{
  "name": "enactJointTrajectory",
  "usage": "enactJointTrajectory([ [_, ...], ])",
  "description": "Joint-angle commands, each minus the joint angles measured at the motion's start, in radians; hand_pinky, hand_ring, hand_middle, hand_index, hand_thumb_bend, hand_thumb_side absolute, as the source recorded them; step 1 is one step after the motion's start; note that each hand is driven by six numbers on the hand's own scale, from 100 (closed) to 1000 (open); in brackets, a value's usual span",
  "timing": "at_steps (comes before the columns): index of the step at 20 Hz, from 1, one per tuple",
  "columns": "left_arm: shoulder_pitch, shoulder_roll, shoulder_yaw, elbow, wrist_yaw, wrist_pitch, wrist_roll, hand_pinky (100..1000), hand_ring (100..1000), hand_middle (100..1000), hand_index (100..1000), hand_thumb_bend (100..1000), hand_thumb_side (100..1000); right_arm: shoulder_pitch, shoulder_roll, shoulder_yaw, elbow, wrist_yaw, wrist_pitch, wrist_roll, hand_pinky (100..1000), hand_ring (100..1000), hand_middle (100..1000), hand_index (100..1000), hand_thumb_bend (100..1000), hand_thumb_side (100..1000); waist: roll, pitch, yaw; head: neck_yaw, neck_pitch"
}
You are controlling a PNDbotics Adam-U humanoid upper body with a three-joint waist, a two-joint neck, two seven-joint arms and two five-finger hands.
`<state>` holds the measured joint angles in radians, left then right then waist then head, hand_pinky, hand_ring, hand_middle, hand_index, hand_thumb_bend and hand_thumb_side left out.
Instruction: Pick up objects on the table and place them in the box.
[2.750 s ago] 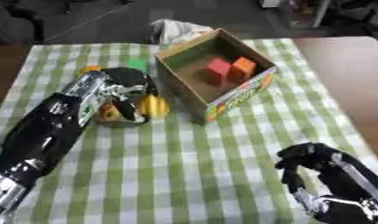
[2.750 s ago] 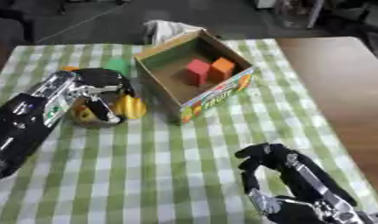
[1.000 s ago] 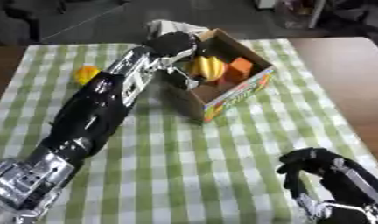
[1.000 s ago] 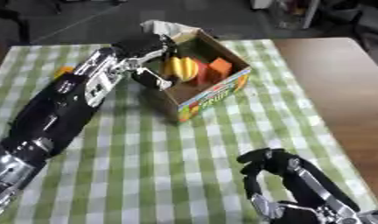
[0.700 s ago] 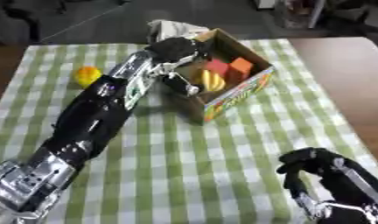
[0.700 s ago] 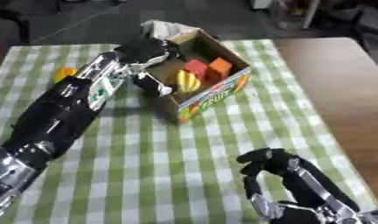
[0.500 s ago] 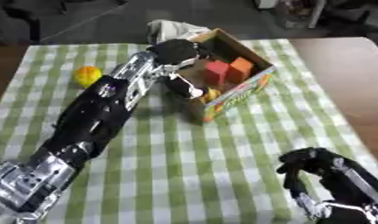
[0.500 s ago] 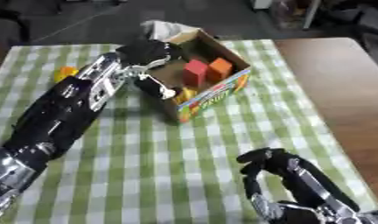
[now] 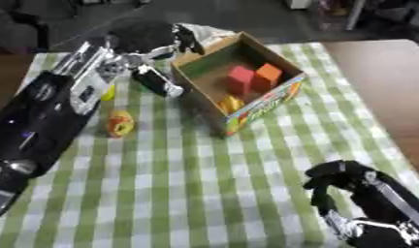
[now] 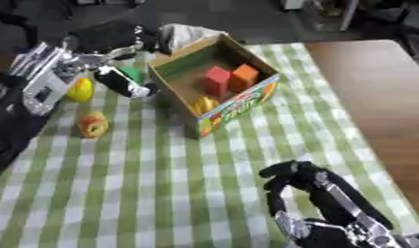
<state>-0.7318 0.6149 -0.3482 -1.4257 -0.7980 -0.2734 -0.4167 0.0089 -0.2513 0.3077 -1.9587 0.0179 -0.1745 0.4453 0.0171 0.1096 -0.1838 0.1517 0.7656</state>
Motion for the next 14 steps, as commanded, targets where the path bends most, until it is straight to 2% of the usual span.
enactJointTrajectory([
  [1,0.052,0.115,0.029,-0.054,0.018,0.031,-0.071,742,689,719,842,406,347,-0.007,-0.016,-0.009,-0.007,0.009,-0.003,-0.006,682,480,437,741,100,130,0.003,-0.013,0.004,-0.006,0.004],
  [3,0.101,0.138,0.042,-0.033,-0.005,0.046,-0.107,745,695,726,845,430,384,-0.006,-0.018,-0.010,-0.007,0.011,-0.004,-0.007,682,480,438,741,100,131,0.005,-0.013,0.009,-0.008,0.004],
  [6,0.143,0.136,0.055,0.035,-0.041,0.057,-0.126,748,704,736,852,422,495,-0.006,-0.018,-0.009,-0.007,0.012,-0.005,-0.007,682,480,438,741,100,137,0.004,-0.014,0.012,-0.010,0.004],
  [12,0.161,0.099,0.065,0.162,-0.121,0.056,-0.119,748,707,740,852,444,567,-0.004,-0.017,-0.011,-0.007,0.013,-0.004,-0.009,682,480,439,741,100,138,0.000,-0.013,0.011,-0.015,0.004],
  [14,0.162,0.089,0.071,0.193,-0.144,0.059,-0.111,746,705,738,850,427,557,-0.004,-0.016,-0.011,-0.007,0.013,-0.004,-0.010,682,480,439,741,100,140,0.001,-0.013,0.011,-0.016,0.004],
])
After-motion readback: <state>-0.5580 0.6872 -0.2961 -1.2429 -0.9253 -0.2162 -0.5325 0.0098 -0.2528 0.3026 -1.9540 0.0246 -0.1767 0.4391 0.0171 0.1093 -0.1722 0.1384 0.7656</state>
